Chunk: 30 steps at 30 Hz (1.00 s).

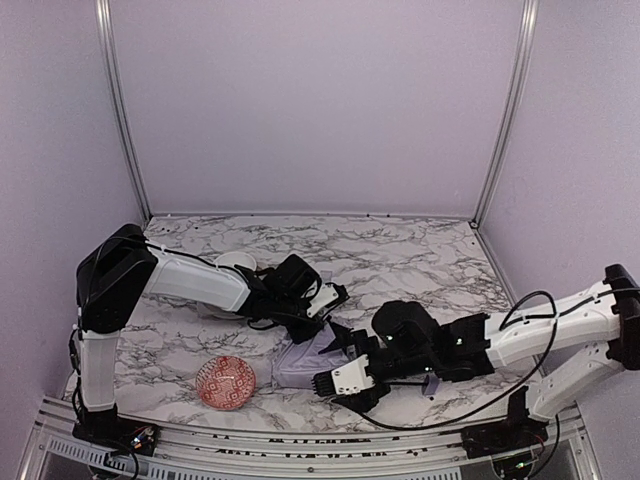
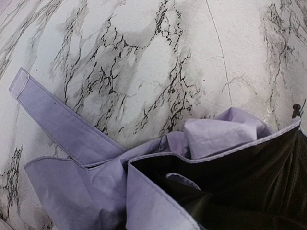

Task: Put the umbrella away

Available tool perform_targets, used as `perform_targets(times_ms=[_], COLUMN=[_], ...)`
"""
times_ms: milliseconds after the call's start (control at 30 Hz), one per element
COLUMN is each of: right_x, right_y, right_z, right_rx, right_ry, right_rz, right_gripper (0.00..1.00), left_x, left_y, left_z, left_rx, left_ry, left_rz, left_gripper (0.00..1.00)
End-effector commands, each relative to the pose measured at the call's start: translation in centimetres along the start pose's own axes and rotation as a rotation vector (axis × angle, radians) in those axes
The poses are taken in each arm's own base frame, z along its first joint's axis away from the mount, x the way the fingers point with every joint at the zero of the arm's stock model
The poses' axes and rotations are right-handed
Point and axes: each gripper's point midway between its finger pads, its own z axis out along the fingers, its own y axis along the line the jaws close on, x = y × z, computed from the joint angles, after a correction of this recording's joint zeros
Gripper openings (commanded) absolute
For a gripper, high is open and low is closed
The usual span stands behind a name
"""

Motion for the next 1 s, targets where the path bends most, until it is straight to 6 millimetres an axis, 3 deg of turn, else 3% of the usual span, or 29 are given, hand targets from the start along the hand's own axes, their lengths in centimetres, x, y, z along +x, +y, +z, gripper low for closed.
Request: perform_targets(times_ms=[0, 100, 233, 300, 400, 700, 833, 967], right_x=[-0.2, 0.6, 3.4, 5.0, 7.0, 10.3, 11.4, 11.8], right_y=[-2.0, -2.1, -2.1, -2.3, -2.4, 0.8, 2.5, 4.4], right_z=[3.2, 4.5, 6.3, 7.0, 7.5, 8.3, 8.1, 7.9], right_rx=[0.047, 0.05, 0.063, 0.047, 0.017, -0.133, -0.213, -0.311], right_ry=[0.076, 0.117, 0.226, 0.281, 0.341, 0.39, 0.412, 0.43], right_rz=[-0.064, -0.064, -0.054, -0.013, 0.046, 0.164, 0.206, 0.237], right_gripper=[0.98, 0.98, 0.95, 0.89, 0.69, 0.56, 0.53, 0.46], left_x=[6.3, 6.4, 6.5, 6.6, 6.6, 5.1, 2.7, -1.0], left_y=[-1.4, -1.7, -1.7, -1.8, -1.9, -2.8, -0.8, 2.9], left_z=[2.1, 2.2, 2.2, 2.2, 2.1, 0.8, -0.4, -2.2], left_rx=[0.065, 0.078, 0.088, 0.094, 0.111, 0.223, 0.244, 0.183], left_ry=[0.188, 0.188, 0.191, 0.193, 0.189, 0.131, 0.057, -0.04], left_rz=[-0.014, -0.013, -0.013, -0.013, -0.016, 0.023, -0.031, -0.062], left_gripper=[0.0, 0.0, 0.0, 0.0, 0.0, 0.0, 0.0, 0.0])
